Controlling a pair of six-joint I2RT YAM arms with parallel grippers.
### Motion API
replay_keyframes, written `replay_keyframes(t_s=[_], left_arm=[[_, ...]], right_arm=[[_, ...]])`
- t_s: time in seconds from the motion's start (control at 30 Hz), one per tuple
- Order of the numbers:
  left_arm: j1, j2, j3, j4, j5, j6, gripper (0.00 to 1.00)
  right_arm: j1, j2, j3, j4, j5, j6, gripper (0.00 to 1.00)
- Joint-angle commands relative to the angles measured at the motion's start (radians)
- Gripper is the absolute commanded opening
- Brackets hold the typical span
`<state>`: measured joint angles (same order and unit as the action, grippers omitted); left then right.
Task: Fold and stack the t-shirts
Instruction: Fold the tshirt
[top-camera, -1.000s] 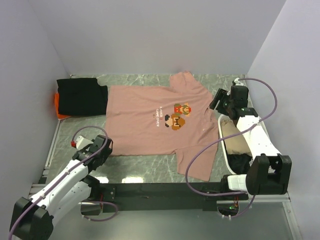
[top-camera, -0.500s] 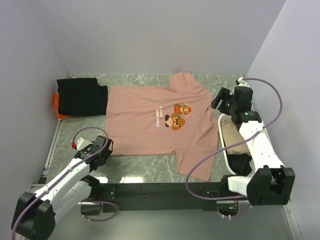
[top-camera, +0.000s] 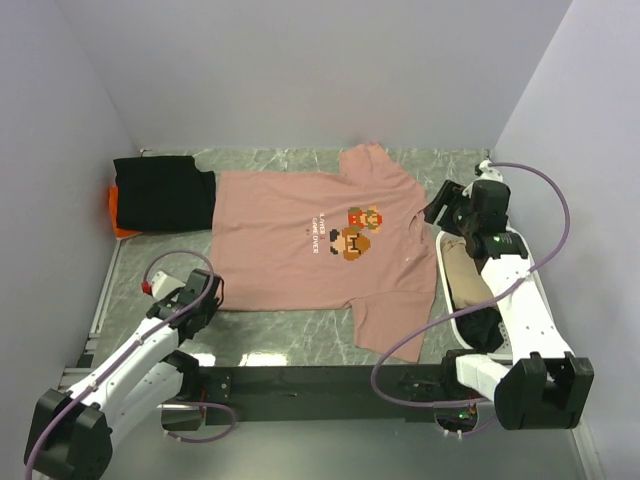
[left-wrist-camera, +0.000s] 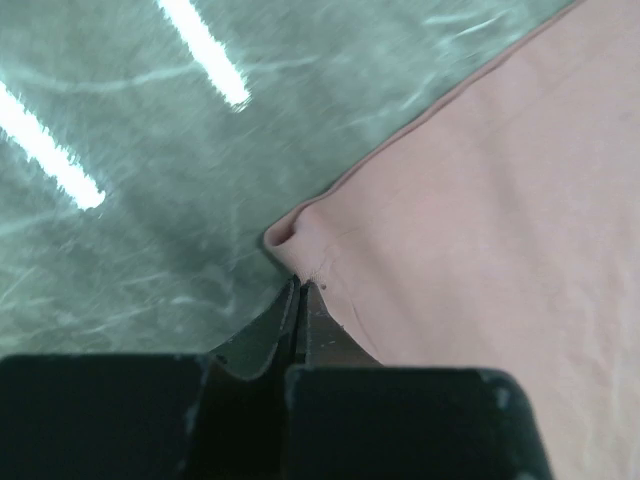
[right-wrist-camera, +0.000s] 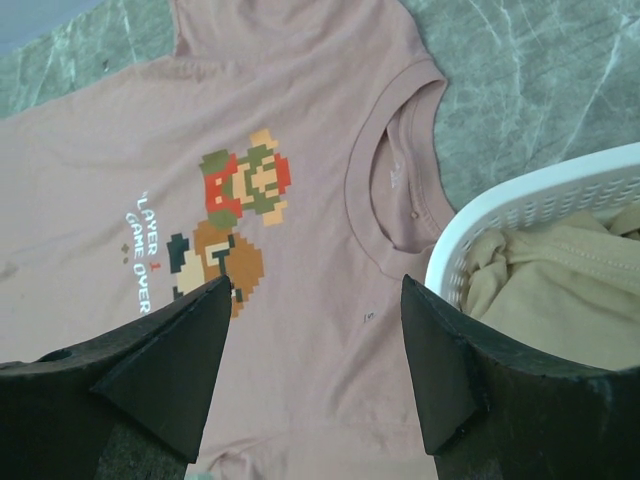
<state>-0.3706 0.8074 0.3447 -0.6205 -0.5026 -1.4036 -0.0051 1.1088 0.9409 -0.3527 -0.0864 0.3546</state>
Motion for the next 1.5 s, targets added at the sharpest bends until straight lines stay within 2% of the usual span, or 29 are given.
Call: replay_keyframes(t_s=[0.0, 0.07, 0.33, 0.47, 0.63, 0.67, 0.77, 0.9, 1.1, 1.47], left_arm=[[0.009, -0.031, 0.062, 0.051, -0.073, 0.084, 0.00], [0.013, -0.040, 0.080, 0.077, -0.091, 0.142, 0.01], [0.024, -0.028, 0.103, 0.180, -0.105, 0.313, 0.00], [0.038, -0.010, 0.094, 0.254, -0.085, 0.390, 0.01], [0.062, 0.022, 0.099, 0.329, -0.025, 0.494, 0.00], [0.064, 0.024, 0.100, 0.338, -0.016, 0.503, 0.01], [0.065, 0.027, 0.100, 0.357, 0.022, 0.520, 0.00], [0.068, 0.012, 0.105, 0.384, 0.056, 0.555, 0.01], [0.068, -0.022, 0.097, 0.413, 0.088, 0.566, 0.01], [0.068, -0.054, 0.085, 0.453, 0.168, 0.572, 0.01]], right_arm=[[0.031, -0.056, -0.011, 0.005, -0.030, -0.005, 0.75], [0.059, -0.084, -0.020, -0.005, -0.013, 0.000, 0.74], [0.316, -0.197, -0.097, -0.089, 0.083, 0.073, 0.73], [0.445, -0.250, -0.123, -0.251, 0.183, 0.109, 0.72], [0.546, -0.291, -0.197, -0.409, 0.211, 0.220, 0.70], [0.650, -0.296, -0.189, -0.451, 0.259, 0.263, 0.70], [0.762, -0.259, -0.163, -0.541, 0.263, 0.378, 0.69], [0.836, -0.228, -0.253, -0.552, 0.264, 0.551, 0.68], [0.948, -0.268, -0.396, -0.557, 0.292, 0.809, 0.66], [0.982, -0.486, -0.557, -0.606, 0.395, 1.158, 0.63]])
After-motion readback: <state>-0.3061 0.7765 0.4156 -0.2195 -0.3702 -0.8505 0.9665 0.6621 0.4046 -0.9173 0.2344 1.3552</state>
